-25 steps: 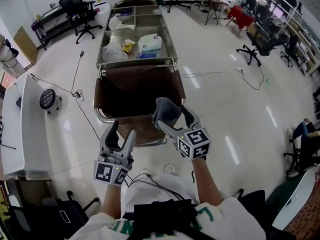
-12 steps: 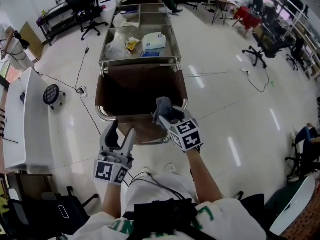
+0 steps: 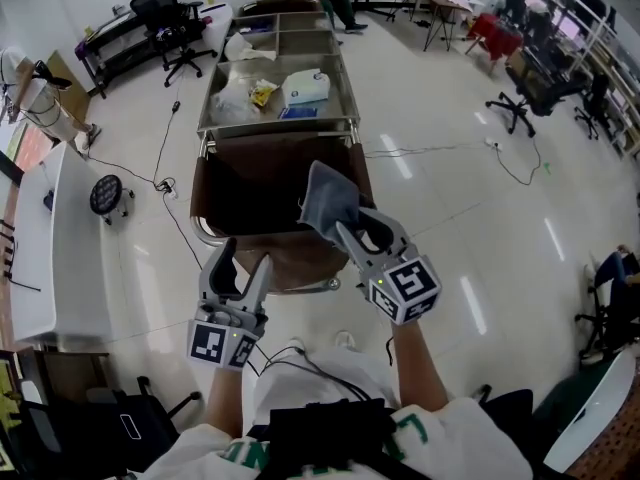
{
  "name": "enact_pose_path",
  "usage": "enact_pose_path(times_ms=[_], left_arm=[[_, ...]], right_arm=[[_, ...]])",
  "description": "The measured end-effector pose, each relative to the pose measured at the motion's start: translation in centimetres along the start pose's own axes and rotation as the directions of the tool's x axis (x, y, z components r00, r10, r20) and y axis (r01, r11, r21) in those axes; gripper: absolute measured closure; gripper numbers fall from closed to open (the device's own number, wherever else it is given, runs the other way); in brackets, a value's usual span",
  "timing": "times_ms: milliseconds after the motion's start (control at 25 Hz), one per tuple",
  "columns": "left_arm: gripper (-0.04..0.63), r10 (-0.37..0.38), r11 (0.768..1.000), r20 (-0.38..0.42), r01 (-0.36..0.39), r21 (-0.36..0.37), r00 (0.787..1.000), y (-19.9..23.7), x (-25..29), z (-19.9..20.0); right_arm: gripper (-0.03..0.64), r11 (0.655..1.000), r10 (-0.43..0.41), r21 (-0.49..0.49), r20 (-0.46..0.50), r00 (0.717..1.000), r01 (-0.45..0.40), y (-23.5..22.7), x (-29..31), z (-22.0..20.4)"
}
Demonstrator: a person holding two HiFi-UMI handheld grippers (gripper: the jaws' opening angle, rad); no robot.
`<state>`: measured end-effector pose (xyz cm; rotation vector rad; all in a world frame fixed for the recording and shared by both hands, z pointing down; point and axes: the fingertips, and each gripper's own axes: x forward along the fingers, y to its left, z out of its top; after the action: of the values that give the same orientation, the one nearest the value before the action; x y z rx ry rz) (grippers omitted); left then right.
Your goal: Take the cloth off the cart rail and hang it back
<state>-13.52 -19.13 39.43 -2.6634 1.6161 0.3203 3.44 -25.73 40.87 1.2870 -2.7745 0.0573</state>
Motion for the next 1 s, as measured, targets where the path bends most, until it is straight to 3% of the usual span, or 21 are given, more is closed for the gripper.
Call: enact_pose_path(times_ms=[120,240,840,1000], left_arm=[[0.353,-0.007,1.0,0.003,0.007,0.023,1.0,-0.4,0.1,0.5],[0.356,-0.009,1.0,0.013,0.009,0.026,1.0,-0.8,0.1,0.8],[0.356,-0.023,0.999,0.04,0.022,0.025,0.999,-1.5,0.8,1.4],[0.357,-0.013,0.998,0.027,0.011,0.066,1.0,-1.5,0.9,1.3]], right_arm=[[0.482,1.0,-0.014,-0.014,0.121,0.993,0.016,-0.2,-2.3,2.6],[0.482,0.999,-0.039,0.007,0.178,0.983,0.039,-0.3,-4.5,3.4],[0.48,0.998,-0.038,0.051,0.185,0.982,0.029,-0.2,-6.5,2.4],[0.48,0.998,-0.037,0.056,0.184,0.982,0.027,-0.4,-6.5,2.3]])
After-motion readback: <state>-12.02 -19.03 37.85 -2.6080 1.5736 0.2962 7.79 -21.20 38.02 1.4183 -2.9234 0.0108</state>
